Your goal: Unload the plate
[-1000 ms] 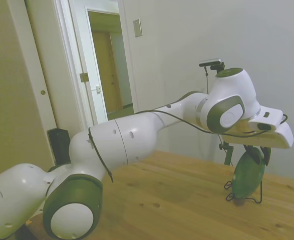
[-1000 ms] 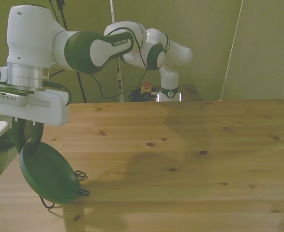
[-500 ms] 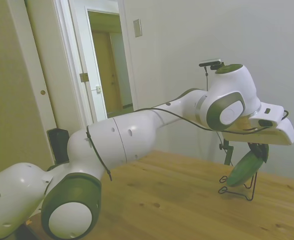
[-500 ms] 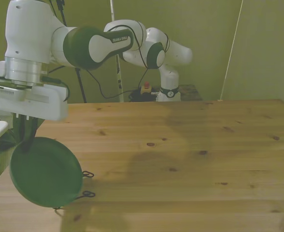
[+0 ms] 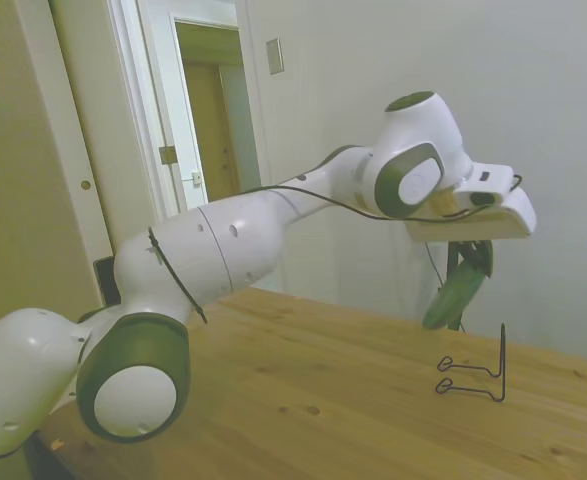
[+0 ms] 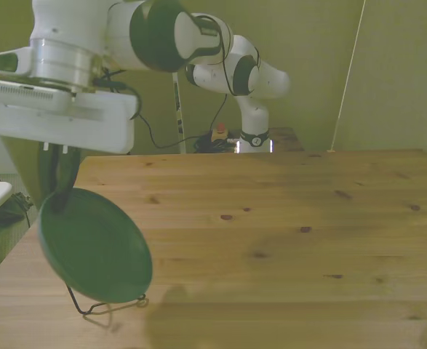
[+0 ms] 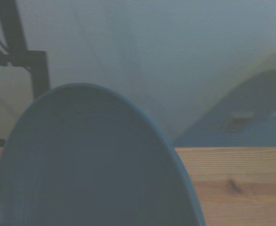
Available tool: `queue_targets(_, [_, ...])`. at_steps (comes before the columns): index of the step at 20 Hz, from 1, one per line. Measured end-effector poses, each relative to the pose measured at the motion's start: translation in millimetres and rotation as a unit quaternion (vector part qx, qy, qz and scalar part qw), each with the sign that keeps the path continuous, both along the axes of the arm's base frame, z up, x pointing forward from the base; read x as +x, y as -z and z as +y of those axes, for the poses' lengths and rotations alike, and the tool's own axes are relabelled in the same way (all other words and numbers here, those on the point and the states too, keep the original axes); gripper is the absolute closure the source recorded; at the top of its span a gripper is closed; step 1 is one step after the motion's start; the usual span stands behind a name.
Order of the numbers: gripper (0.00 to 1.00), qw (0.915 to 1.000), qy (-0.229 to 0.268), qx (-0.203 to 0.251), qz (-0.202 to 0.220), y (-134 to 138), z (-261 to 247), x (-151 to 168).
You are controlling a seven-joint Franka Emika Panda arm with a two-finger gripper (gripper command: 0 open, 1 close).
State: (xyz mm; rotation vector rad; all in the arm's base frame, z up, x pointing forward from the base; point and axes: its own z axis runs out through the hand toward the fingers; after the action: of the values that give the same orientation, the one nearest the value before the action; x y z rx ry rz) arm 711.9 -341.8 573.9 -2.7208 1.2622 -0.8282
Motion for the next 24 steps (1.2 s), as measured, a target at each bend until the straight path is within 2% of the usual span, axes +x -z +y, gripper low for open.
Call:
queue_targets(5, [1.00, 0.9991, -0.017, 0.035, 0.017, -15, 56, 10])
queue_targets(8, [1.00, 0.9962, -0.028, 0.070, 0.044, -19, 82, 9])
queue_targets(11, [1.00, 0.9893, -0.041, 0.111, 0.085, -10, 95, 4])
queue_targets(16, [1.00, 0.9746, -0.038, 0.172, 0.138, 37, 73, -1])
queue_targets(20, [1.00, 0.9654, -0.055, 0.208, 0.147, 86, 46, 1])
queue_targets(24, [1.00, 0.9589, -0.081, 0.222, 0.157, 126, 40, 8])
